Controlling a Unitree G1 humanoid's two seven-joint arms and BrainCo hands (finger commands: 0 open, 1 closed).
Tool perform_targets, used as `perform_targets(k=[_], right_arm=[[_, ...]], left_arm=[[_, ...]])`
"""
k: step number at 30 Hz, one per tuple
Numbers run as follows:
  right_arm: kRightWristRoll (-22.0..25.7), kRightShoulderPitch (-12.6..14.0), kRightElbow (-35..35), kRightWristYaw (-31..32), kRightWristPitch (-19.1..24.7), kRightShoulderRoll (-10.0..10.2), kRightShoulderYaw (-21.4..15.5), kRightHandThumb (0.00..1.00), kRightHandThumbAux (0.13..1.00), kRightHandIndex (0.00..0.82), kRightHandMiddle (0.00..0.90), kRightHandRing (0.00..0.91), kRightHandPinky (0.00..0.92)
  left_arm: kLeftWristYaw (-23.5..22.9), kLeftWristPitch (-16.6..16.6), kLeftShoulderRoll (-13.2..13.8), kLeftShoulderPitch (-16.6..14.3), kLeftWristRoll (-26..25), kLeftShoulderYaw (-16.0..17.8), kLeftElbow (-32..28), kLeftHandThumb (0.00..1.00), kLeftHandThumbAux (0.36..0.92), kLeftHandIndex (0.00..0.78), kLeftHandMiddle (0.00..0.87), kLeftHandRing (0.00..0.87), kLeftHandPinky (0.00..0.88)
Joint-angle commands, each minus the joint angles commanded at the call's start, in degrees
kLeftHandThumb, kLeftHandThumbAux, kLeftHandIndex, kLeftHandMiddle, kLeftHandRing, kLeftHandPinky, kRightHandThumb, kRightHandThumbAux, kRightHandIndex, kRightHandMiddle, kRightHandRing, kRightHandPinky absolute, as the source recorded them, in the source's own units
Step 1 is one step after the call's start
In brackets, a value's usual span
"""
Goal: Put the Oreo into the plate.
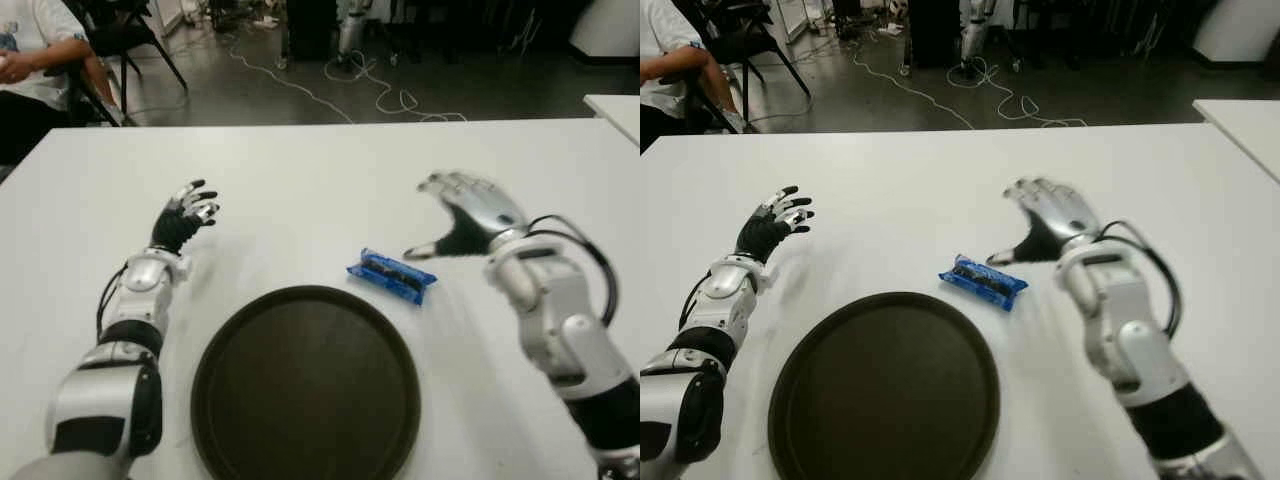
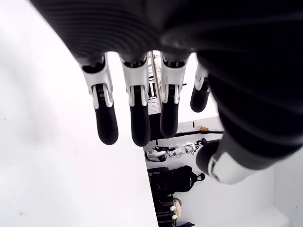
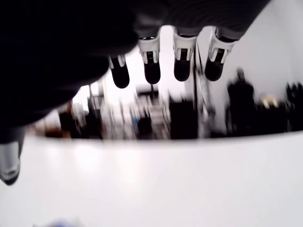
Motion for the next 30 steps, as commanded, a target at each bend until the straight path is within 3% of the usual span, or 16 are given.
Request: perform_targets(k=[17, 30], right_arm=[[-13.38, 2.70, 3.03, -0.87, 4.97, 5.02, 3.77, 0.000, 0.439, 0.011, 0.022, 0.000, 0.000], [-15.60, 3.28, 6.02, -3.60, 6.32, 8.06, 3.57, 0.000, 0.434, 0.014, 0.025, 0.000, 0.000]], left_arm=[[-0.01, -0.21, 0.11, 0.17, 0.15, -0.07, -0.37, 0.181, 0.654, 0.107, 0.218, 0.237, 0.296], [0.23, 0.03, 0.09, 0.20, 0.06, -0.01, -0.38, 0.172, 0.649, 0.115, 0.221, 0.247, 0.304]])
